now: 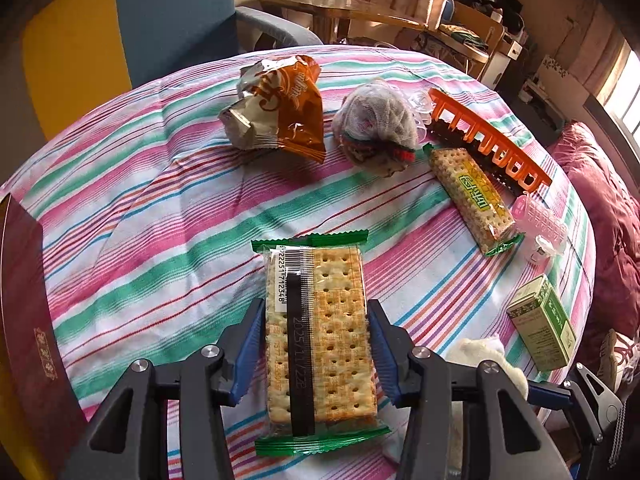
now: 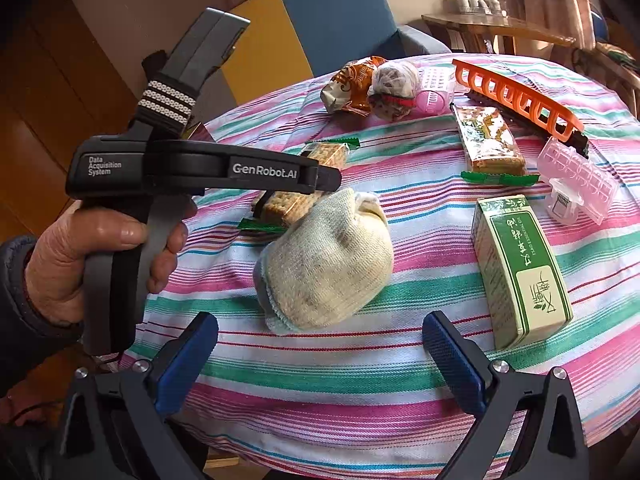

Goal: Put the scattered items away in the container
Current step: 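Grasp the cracker pack with the left tool while the right tool grasps the beige sock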

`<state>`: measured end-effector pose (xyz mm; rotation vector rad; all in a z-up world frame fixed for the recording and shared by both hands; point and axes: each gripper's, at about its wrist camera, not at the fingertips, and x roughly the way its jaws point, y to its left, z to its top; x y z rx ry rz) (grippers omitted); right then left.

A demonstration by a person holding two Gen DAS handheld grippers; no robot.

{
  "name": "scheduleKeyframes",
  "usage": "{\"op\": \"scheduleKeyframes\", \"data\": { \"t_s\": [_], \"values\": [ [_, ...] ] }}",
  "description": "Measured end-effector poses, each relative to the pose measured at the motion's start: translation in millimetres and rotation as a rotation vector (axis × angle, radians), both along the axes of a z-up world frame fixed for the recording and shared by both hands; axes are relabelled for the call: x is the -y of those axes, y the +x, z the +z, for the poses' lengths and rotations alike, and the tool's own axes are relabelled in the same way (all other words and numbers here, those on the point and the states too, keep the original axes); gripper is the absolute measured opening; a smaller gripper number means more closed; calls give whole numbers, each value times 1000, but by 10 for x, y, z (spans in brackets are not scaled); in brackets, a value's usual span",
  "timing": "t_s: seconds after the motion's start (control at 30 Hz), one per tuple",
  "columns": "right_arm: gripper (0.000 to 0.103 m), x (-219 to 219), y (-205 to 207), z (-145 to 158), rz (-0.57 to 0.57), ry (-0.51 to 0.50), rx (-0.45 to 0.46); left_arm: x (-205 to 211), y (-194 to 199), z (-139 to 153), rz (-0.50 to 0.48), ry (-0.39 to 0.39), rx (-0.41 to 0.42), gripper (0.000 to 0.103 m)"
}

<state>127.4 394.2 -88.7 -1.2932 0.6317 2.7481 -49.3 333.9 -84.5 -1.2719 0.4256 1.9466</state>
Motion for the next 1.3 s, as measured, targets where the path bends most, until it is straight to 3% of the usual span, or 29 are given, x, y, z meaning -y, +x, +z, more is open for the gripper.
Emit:
{"op": "scheduleKeyframes", "data": {
  "t_s": [0.1, 0.2, 0.43, 0.53, 0.67, 0.77, 0.87, 0.93, 1.13, 1.23, 1.3],
  "values": [
    [100, -2, 20, 14, -14, 11, -2, 205, 79, 14, 34, 14, 14, 50],
    [81, -11, 52, 89, -18, 19, -8, 393, 174, 41, 68, 23, 31, 50],
    [82, 126, 4, 326, -2, 172, -49, 752, 382, 68, 130, 38, 42, 50],
    [94, 165, -96, 316, 11, 217, -31, 812, 471, 50, 125, 40, 23, 51],
    [94, 198, -241, 270, 29, 297, -5, 803, 443, 40, 126, 51, 28, 51],
    [95, 192, -329, 206, 44, 321, 20, 775, 417, 50, 115, 60, 35, 58],
    [87, 170, -392, 133, 50, 328, 43, 750, 419, 41, 107, 71, 38, 64],
    [73, 155, -399, 85, 60, 306, 46, 723, 428, 31, 102, 67, 23, 64],
    [72, 155, -374, 34, 42, 287, 37, 697, 466, 10, 106, 71, -25, 66],
    [72, 147, -366, 4, 39, 270, 39, 697, 484, 14, 123, 64, -52, 61],
    [72, 168, -370, 8, 35, 281, 41, 716, 479, 21, 135, 58, -63, 51]
  ]
}}
